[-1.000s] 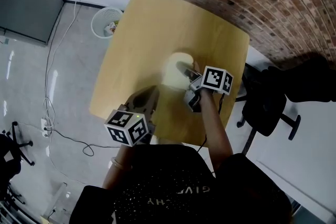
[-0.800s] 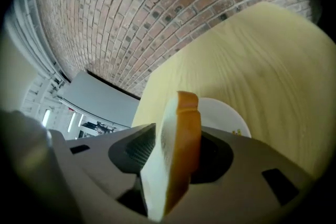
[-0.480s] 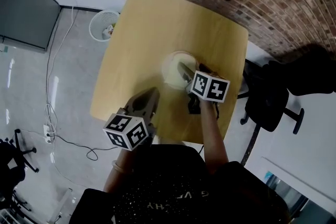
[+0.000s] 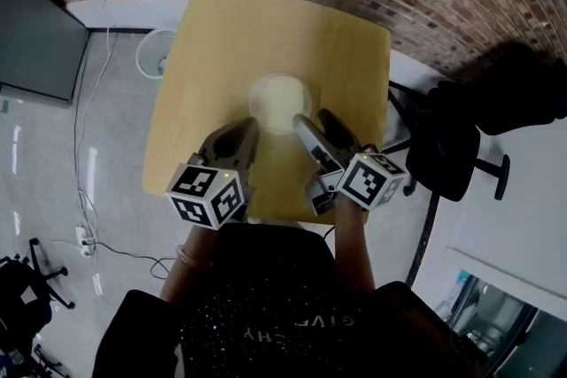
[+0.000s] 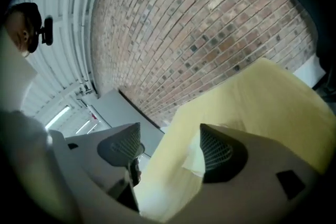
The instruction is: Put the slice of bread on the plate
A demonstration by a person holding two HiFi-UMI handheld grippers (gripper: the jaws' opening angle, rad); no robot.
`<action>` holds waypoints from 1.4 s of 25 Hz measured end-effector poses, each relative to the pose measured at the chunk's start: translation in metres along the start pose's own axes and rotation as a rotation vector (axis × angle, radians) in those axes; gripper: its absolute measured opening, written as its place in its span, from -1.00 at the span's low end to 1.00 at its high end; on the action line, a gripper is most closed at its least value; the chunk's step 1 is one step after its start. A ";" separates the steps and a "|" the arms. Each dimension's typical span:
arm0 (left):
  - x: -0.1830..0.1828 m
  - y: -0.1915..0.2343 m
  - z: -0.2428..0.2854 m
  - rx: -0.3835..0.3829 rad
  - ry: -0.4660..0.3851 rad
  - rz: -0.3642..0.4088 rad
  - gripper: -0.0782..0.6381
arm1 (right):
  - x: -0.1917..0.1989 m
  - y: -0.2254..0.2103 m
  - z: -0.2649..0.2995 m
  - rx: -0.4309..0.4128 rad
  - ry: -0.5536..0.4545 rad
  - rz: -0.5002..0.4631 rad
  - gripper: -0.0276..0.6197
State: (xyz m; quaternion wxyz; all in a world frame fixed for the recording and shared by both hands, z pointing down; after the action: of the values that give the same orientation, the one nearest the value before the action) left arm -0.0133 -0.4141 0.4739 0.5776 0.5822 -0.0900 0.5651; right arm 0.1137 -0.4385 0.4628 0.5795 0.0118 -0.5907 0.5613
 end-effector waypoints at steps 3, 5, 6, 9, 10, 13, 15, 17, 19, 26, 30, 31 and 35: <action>-0.008 -0.011 0.003 -0.029 -0.025 0.126 -0.75 | 0.012 0.007 -0.010 0.038 -0.017 -0.029 -0.88; -0.008 -0.017 0.005 -0.031 -0.029 0.176 -0.75 | 0.021 0.011 -0.015 0.035 -0.006 -0.039 -0.88; -0.007 -0.020 0.006 -0.026 -0.031 0.178 -0.75 | 0.024 0.014 -0.017 0.023 0.000 -0.041 -0.88; -0.007 -0.027 0.009 -0.005 -0.037 0.168 -0.75 | 0.027 0.023 -0.018 0.011 -0.003 -0.067 -0.88; -0.008 -0.028 0.010 -0.001 -0.035 0.175 -0.75 | 0.027 0.026 -0.017 0.021 -0.003 -0.097 -0.88; -0.007 -0.032 0.013 0.014 -0.020 0.195 -0.75 | 0.024 0.031 -0.015 0.085 0.019 -0.242 -0.88; -0.006 -0.034 0.013 0.026 -0.013 0.193 -0.75 | 0.023 0.032 -0.015 0.111 0.026 -0.295 -0.88; -0.005 -0.035 0.013 0.043 -0.005 0.191 -0.75 | 0.022 0.028 -0.015 0.115 0.021 -0.273 -0.88; -0.003 -0.036 0.012 0.072 -0.002 0.190 -0.75 | 0.024 0.022 -0.016 0.118 0.018 -0.223 -0.88; 0.003 -0.035 0.010 0.114 0.010 0.198 -0.75 | 0.031 0.010 -0.016 0.149 0.029 -0.171 -0.88; 0.005 -0.035 0.011 0.112 0.021 0.199 -0.75 | 0.031 0.007 -0.016 0.151 0.025 -0.148 -0.88; 0.005 -0.035 0.011 0.112 0.024 0.199 -0.75 | 0.032 0.007 -0.016 0.152 0.027 -0.146 -0.88; 0.008 -0.034 0.011 0.108 0.034 0.197 -0.75 | 0.034 0.007 -0.016 0.148 0.037 -0.139 -0.88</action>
State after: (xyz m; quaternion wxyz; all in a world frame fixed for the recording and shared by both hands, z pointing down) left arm 0.0213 -0.4070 0.4634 0.4885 0.5910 -0.1064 0.6331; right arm 0.1088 -0.4041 0.4772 0.6253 0.0851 -0.5344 0.5623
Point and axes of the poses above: the fingertips, and each gripper's own axes: z forward along the fingers, y to its left, x out of its underside, the point moved 2 cm from there along -z, backward along the fingers, and after that the axes turned 3 degrees about -z, right-handed, at the moved point
